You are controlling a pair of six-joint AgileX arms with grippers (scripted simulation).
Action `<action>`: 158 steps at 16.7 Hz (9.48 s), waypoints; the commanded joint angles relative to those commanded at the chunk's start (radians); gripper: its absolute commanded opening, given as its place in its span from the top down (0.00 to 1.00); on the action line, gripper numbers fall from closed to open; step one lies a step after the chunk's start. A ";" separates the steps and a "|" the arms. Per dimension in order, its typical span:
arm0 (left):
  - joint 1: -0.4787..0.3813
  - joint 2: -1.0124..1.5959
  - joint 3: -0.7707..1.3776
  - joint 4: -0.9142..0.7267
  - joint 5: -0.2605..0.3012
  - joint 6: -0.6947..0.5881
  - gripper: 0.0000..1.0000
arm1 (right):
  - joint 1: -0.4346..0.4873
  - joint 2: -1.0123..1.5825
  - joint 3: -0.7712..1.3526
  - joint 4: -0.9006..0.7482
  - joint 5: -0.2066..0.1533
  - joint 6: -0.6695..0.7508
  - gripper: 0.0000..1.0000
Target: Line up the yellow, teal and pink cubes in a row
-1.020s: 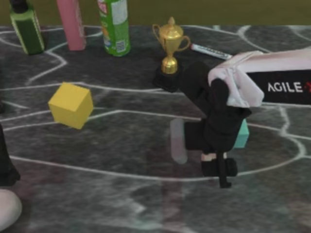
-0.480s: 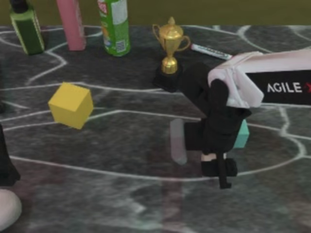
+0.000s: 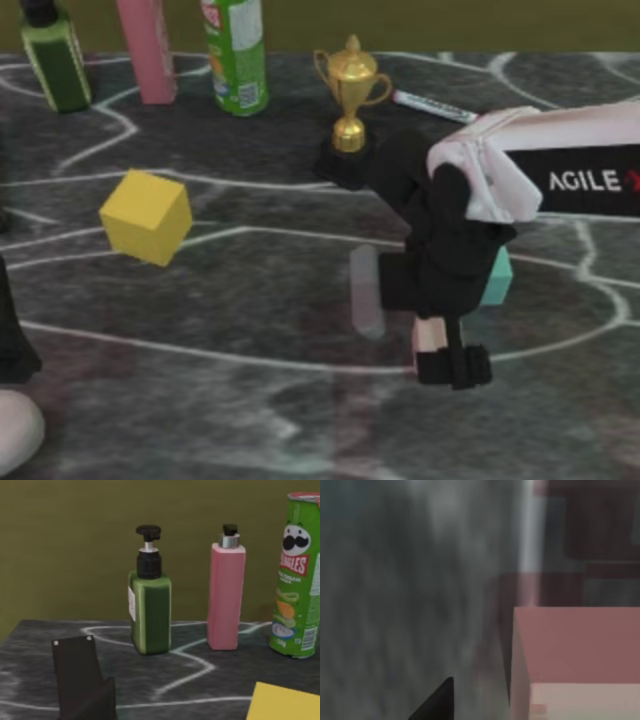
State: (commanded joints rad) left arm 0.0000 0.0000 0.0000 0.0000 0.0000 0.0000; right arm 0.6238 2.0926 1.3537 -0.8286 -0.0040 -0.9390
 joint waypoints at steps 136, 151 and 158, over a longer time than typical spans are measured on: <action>0.000 0.000 0.000 0.000 0.000 0.000 0.00 | 0.134 0.139 0.228 -0.076 0.017 1.705 0.32; 0.000 0.000 0.000 0.000 0.000 0.000 0.00 | 0.132 0.133 0.242 -0.093 0.017 1.708 0.00; 0.000 0.000 0.000 0.000 0.000 0.000 0.00 | 0.142 0.055 0.376 -0.308 0.016 1.705 0.00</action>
State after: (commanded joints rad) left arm 0.0000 0.0000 0.0000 0.0000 0.0000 0.0000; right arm 0.7660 2.1477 1.7295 -1.1366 0.0122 0.7657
